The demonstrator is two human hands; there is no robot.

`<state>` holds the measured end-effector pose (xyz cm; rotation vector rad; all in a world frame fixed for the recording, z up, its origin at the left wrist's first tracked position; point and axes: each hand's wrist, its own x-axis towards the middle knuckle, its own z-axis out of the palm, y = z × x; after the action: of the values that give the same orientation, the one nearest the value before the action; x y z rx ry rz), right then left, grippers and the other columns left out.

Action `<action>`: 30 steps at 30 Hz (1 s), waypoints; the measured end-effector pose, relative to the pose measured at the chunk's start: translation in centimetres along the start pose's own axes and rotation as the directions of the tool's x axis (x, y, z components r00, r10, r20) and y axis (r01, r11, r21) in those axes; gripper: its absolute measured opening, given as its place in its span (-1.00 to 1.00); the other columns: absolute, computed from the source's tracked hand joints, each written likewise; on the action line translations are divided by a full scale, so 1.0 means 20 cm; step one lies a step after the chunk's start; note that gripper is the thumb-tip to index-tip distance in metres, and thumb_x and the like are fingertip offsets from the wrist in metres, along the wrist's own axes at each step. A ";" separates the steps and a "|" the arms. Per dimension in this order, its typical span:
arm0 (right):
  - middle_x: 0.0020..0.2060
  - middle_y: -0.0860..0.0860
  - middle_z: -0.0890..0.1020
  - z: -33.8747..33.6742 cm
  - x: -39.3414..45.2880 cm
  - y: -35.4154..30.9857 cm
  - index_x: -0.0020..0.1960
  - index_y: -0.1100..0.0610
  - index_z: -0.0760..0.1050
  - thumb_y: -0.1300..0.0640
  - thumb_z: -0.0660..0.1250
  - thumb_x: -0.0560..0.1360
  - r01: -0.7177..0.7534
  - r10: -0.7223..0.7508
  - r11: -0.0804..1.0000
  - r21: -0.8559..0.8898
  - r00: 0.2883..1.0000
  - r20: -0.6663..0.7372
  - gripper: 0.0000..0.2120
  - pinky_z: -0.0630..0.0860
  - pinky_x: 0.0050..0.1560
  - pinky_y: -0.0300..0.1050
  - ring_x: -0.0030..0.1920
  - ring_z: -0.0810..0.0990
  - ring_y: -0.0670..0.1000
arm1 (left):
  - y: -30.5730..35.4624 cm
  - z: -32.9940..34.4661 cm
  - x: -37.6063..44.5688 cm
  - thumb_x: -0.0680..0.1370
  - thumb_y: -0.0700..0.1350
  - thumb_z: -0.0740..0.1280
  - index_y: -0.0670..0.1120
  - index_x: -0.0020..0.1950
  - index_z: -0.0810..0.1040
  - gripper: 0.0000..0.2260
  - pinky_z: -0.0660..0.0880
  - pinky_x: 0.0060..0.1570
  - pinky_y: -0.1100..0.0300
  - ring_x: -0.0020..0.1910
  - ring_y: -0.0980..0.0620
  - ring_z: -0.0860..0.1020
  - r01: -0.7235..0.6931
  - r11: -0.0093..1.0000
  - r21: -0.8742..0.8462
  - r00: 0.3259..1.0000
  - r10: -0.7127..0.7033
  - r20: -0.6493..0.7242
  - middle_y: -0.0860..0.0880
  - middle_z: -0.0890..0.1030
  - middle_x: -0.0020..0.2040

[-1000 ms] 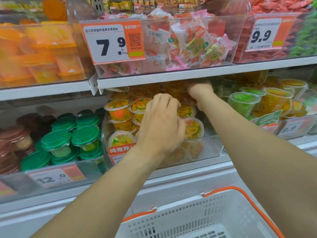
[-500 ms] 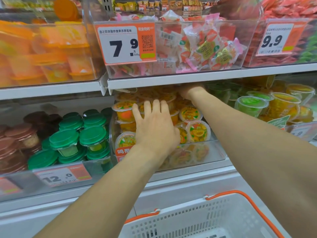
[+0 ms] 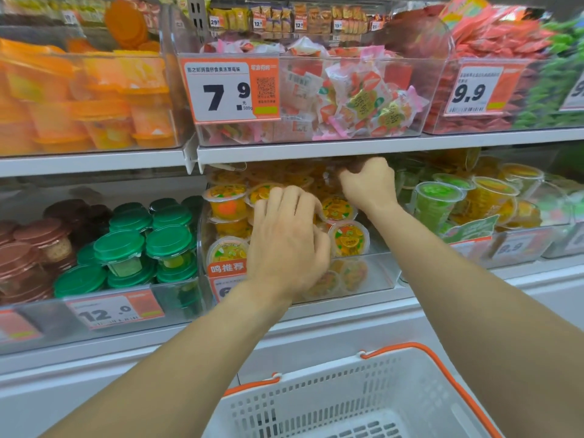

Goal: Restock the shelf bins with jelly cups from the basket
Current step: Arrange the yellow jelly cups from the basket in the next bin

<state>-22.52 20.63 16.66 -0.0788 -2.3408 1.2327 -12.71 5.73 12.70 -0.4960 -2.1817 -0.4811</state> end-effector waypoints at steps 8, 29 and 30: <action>-0.50 -0.01 0.40 -0.02 -0.76 0.34 -0.34 0.19 0.35 0.05 0.21 0.65 0.147 -0.105 0.971 0.189 0.970 -0.219 -0.58 0.28 -0.32 -0.04 -0.41 0.33 -0.03 | 0.12 0.18 -0.60 0.61 -0.13 0.16 -0.05 0.18 0.46 -0.82 0.46 -0.13 0.03 -0.01 -0.21 0.58 0.256 0.965 -0.059 0.605 -0.112 0.788 -0.13 0.63 0.05; 0.46 0.23 0.09 0.29 -2.00 1.52 0.40 -0.07 0.19 0.38 0.35 0.45 0.106 0.672 0.686 -0.720 0.286 0.683 -0.33 0.61 -0.14 -0.01 0.01 0.52 0.20 | 0.19 0.59 -2.06 0.45 0.11 0.48 0.05 0.60 -0.02 -0.11 0.33 0.39 -0.18 0.55 -0.23 0.05 0.419 0.817 0.396 -0.194 -0.345 0.918 -0.10 -0.05 0.59; 0.48 0.25 0.05 0.29 -1.99 1.53 0.39 -0.05 0.19 0.37 0.34 0.46 0.113 0.682 0.675 -0.729 0.283 0.675 -0.36 0.56 -0.23 -0.03 -0.05 0.55 0.21 | 0.21 0.60 -2.07 0.44 0.11 0.48 0.07 0.60 -0.02 -0.10 0.33 0.39 -0.19 0.56 -0.23 0.03 0.415 0.824 0.385 -0.182 -0.339 0.923 -0.09 -0.06 0.60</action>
<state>4.63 23.54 -25.89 -0.0920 -3.9619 0.3850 5.62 7.57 -26.58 -0.0746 -3.9540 -0.5598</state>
